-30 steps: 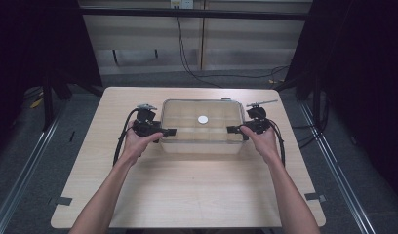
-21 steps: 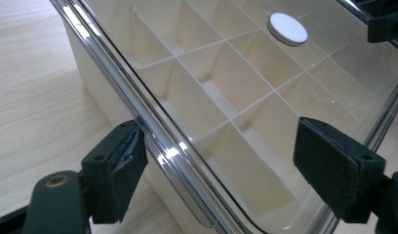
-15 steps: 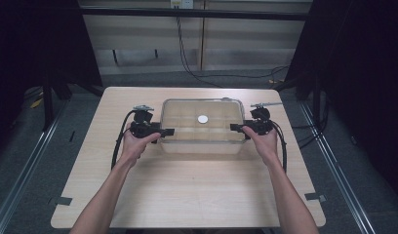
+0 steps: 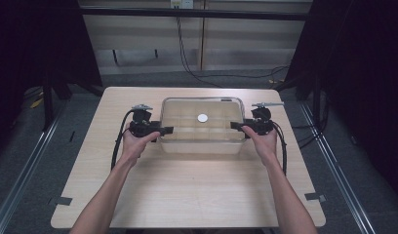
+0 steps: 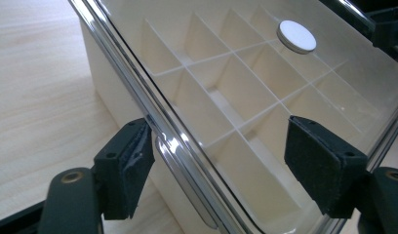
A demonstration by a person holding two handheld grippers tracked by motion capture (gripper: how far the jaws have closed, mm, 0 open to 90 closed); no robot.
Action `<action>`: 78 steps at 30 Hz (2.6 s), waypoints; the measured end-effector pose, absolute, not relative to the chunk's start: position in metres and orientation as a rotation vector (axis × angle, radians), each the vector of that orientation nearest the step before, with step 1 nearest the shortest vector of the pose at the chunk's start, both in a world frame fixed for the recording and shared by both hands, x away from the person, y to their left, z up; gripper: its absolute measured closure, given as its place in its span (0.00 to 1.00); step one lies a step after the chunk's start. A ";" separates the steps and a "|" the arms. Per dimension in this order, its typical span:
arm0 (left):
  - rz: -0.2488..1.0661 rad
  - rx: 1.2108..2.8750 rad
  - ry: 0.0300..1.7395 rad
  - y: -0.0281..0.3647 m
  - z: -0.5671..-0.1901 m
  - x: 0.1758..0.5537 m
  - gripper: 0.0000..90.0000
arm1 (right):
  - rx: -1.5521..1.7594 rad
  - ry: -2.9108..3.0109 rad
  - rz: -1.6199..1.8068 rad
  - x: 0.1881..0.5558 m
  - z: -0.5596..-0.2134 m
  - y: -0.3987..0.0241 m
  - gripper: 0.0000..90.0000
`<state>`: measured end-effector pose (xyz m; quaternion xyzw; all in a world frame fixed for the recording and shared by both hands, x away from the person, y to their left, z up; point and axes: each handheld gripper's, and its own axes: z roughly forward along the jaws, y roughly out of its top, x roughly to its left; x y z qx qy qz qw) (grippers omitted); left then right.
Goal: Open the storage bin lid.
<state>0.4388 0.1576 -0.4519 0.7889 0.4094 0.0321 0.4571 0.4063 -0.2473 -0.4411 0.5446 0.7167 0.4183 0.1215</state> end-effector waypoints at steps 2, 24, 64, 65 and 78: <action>0.087 1.945 1.005 0.157 -0.450 0.438 0.31 | 1.582 2.095 1.218 0.407 -0.441 -0.247 0.34; 0.154 1.905 1.007 0.158 -0.438 0.432 0.47 | 1.597 2.032 1.350 0.399 -0.435 -0.257 0.53; 0.201 1.877 0.942 0.167 -0.415 0.416 0.67 | 1.569 1.987 1.424 0.378 -0.409 -0.267 0.75; 0.201 1.877 0.942 0.167 -0.415 0.416 0.67 | 1.564 1.991 1.424 0.378 -0.409 -0.267 0.75; 0.190 1.859 0.933 0.168 -0.413 0.412 0.70 | 1.563 1.968 1.453 0.375 -0.409 -0.271 0.76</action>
